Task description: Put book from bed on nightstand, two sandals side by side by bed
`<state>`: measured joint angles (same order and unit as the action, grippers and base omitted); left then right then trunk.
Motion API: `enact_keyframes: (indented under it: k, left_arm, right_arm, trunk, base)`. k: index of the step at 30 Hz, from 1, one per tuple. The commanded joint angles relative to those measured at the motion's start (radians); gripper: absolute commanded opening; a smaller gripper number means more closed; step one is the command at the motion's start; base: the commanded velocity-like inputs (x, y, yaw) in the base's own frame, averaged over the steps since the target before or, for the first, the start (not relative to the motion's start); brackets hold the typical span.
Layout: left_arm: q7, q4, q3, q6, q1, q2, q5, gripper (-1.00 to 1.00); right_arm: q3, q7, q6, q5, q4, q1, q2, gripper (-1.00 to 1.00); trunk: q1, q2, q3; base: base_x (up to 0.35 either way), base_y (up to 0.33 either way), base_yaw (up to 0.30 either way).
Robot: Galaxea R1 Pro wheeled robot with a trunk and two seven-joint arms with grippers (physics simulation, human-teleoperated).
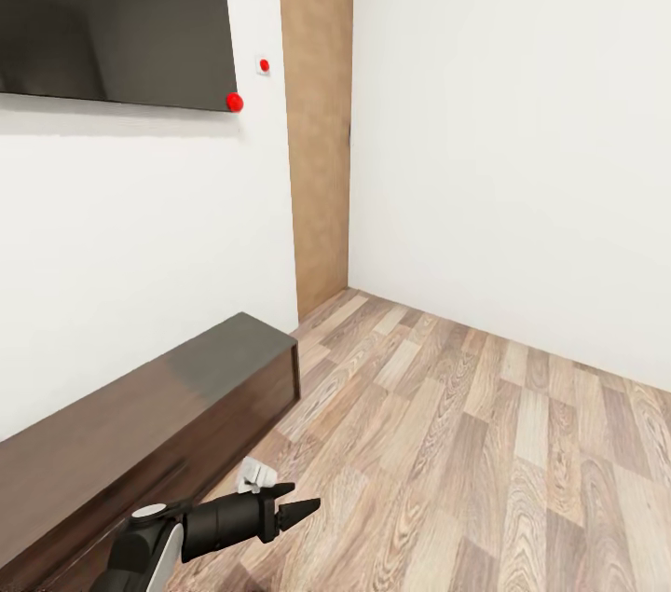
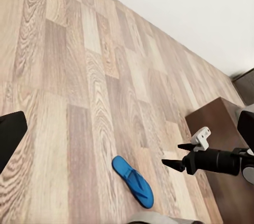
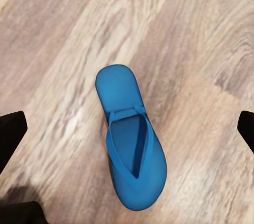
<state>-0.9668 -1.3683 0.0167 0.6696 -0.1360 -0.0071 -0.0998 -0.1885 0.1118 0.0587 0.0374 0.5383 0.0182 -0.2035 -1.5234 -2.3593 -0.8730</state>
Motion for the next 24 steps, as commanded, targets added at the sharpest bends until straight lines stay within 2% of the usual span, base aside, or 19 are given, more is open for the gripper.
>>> enact_keyframes:
  k: [1, 20, 24]
  left_arm:
    - [-0.003, 0.0, 0.002, 0.007, -0.001, -0.001, -0.003, 1.0]
    - [-0.004, 0.0, 0.002, 0.007, -0.001, -0.001, -0.003, 1.0]
    - [-0.004, 0.0, 0.002, 0.007, -0.001, -0.001, -0.003, 1.0]
  right_arm:
    - [-0.006, 0.008, 0.006, 0.004, 0.002, 0.0, 0.001, 1.0]
    - [-0.006, 0.008, 0.006, 0.004, 0.003, 0.0, 0.0, 1.0]
    - [-0.007, 0.008, 0.006, 0.004, 0.003, 0.0, 0.0, 1.0]
  trunk:
    - [-0.004, -0.008, -0.004]
    - [-0.077, -0.141, -0.064]
    - [-0.078, -0.142, -0.079]
  base:
    - [0.0, 0.0, 0.0]
    - [0.0, 0.0, 0.0]
    - [0.0, 0.0, 0.0]
